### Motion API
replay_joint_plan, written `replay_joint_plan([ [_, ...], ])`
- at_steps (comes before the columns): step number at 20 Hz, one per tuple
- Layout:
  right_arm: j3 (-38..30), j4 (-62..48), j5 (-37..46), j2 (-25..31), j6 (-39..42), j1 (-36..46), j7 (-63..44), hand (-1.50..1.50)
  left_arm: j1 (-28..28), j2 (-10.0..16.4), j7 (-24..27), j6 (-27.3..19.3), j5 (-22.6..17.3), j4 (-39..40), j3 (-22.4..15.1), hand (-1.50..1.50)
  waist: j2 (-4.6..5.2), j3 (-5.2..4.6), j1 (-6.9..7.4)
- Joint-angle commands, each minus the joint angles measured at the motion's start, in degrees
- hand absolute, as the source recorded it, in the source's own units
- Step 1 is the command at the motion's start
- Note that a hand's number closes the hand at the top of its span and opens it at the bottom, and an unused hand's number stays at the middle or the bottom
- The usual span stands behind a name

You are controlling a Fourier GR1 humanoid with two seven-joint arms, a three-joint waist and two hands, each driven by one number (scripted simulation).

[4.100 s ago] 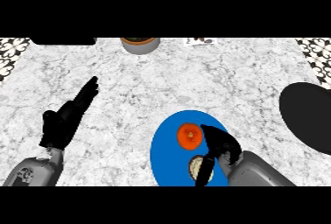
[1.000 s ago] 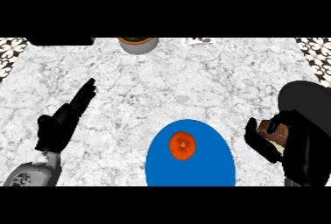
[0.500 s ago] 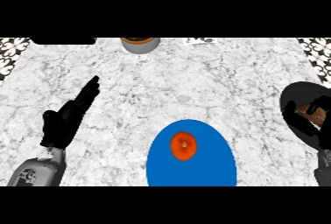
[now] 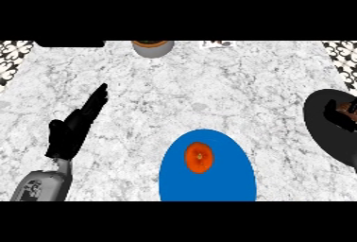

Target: Pick the cupcake from the plate and place it in the pan

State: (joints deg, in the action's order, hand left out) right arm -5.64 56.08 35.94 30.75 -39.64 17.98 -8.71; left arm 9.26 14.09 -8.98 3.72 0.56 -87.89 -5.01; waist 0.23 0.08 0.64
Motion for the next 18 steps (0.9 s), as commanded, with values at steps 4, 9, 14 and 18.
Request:
replay_joint_plan([
  [4,-8.7,-19.7,-7.9,3.1,0.3,8.5,19.3,1.50,0.7,-1.7,-4.9,0.1,0.7,-4.2,-0.4,0.00,0.01,0.03,0.20],
  [9,-10.3,-30.8,-6.5,3.5,1.9,10.2,8.7,1.50,0.3,-1.1,-3.4,0.8,1.4,-4.2,-0.2,0.00,0.47,0.01,1.23],
  [14,-11.5,-40.0,-8.5,5.9,12.3,15.0,15.8,-1.50,0.6,-1.0,-2.0,2.4,0.4,-2.7,0.7,0.00,0.73,0.19,1.70],
  [18,-16.5,-41.3,-13.1,6.5,12.4,16.3,22.9,-1.50,2.2,-1.1,-2.1,2.0,0.8,-2.0,1.2,0.00,0.96,0.33,1.95],
])
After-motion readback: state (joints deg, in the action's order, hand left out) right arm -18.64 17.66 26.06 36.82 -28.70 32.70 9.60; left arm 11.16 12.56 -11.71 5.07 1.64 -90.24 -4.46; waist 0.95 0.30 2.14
